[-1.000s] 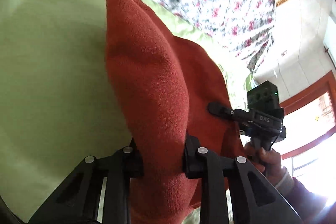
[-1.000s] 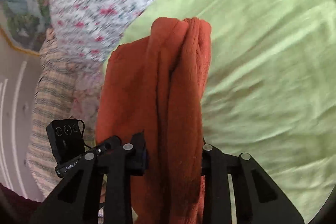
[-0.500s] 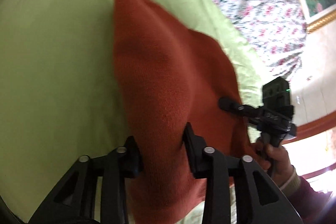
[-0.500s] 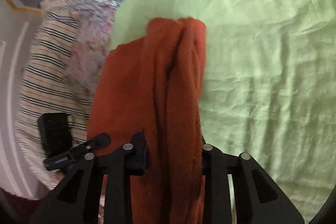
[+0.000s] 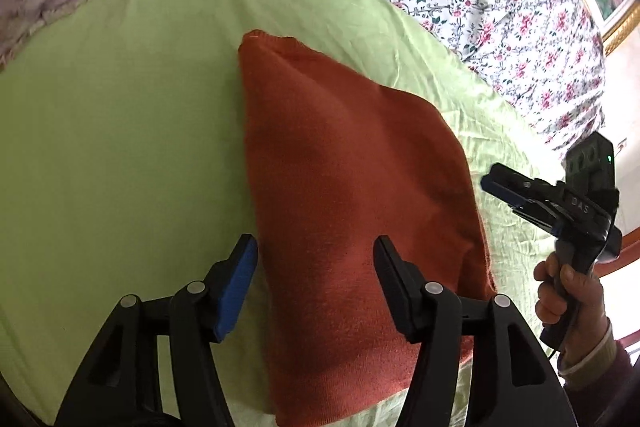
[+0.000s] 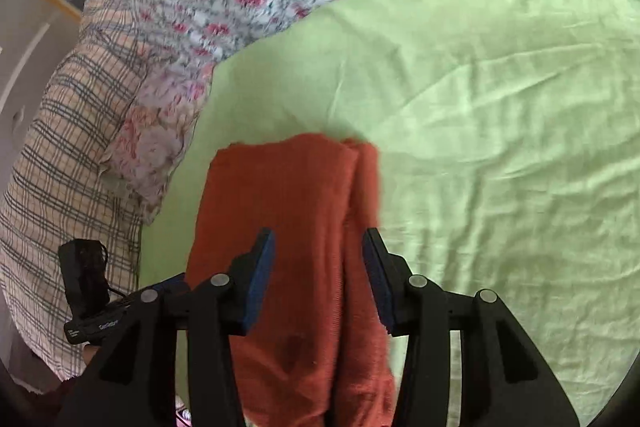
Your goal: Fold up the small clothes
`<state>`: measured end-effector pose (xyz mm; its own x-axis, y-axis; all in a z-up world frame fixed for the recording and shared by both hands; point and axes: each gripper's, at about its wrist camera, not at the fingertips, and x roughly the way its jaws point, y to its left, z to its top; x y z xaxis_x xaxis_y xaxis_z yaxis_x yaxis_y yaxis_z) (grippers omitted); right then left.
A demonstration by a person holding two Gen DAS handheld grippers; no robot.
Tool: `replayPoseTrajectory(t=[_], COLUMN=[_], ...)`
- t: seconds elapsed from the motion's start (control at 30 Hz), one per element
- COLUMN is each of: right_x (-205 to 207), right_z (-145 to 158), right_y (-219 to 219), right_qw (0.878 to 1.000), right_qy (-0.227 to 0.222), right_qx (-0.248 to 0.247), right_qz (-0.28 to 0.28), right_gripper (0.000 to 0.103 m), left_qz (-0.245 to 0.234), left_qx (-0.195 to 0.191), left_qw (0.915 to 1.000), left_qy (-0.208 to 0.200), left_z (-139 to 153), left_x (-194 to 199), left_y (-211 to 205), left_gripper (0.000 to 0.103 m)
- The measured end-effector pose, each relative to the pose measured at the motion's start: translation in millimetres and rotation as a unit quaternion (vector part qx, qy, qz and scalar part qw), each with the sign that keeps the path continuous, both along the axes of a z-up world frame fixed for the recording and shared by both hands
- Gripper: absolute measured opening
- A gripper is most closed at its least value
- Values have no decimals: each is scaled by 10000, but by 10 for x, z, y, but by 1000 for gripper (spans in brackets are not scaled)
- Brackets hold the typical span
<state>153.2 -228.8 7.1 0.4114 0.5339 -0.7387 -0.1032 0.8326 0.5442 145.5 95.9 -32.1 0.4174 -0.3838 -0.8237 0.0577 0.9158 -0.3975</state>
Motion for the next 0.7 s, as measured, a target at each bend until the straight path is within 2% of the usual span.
replayPoseTrajectory(t=[0.13,0.2,0.23,0.3,0.37,0.43,0.53,0.63,0.7], right_x=[167,232,265,281,252,240,281,290,277], right_z=[-270,-387,-373,-216,84,194,33,-202,-254], right_y=[195,202,197,180,162,164,84,-63,-144], right_qw=[9991,9986,9989,9995,9990,9984,9996,9999,9998], right_qy=[365,496,446,229,-280,-457,-239,59,66], right_qx=[-67,-4,63,195,325,284,83,115,151], right_qz=[216,156,135,99,114,153,130,-45,-105], right_gripper=[47,31,9,9,9,9,9,9,9], left_qz=[114,167,190,207,211,217,213,258,301], left_qx=[-79,-93,-85,-84,-60,-75,-154,-330,-311], left_qw=[9999,9997,9997,9997,9998,9997,9994,9982,9979], left_qy=[94,131,120,41,0,42,208,433,482], left_z=[-45,-48,-33,16,39,10,-106,-240,-293], left_x=[54,99,113,159,216,308,518,754,893], left_y=[20,20,29,28,31,18,-7,-1,-2], left_gripper=[62,62,62,62,67,67,69,69,68])
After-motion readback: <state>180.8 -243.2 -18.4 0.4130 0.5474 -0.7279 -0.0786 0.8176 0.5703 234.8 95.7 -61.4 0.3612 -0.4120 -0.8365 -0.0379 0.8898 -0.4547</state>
